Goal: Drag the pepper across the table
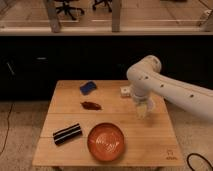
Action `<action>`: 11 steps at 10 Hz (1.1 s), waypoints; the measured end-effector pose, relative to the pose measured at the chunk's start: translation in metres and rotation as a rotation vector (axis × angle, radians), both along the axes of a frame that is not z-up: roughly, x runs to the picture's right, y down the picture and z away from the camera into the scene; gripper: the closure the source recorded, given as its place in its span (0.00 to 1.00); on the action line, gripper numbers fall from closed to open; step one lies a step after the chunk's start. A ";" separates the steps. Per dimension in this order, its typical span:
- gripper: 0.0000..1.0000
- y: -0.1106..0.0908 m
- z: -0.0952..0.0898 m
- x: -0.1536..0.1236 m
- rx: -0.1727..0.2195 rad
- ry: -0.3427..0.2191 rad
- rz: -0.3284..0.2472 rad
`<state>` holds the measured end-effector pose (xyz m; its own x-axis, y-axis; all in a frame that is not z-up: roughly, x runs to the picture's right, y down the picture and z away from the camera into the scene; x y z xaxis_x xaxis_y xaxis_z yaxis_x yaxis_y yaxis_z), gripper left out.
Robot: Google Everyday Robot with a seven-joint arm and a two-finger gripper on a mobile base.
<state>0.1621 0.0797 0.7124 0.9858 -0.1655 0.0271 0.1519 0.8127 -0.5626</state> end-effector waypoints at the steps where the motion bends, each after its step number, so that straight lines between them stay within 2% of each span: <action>1: 0.20 -0.001 0.002 -0.006 0.001 -0.008 -0.017; 4: 0.20 -0.002 0.008 -0.038 0.005 -0.043 -0.064; 7: 0.20 -0.004 0.013 -0.047 0.011 -0.061 -0.091; 9: 0.20 -0.007 0.019 -0.068 0.014 -0.091 -0.121; 11: 0.20 -0.008 0.022 -0.075 0.016 -0.107 -0.135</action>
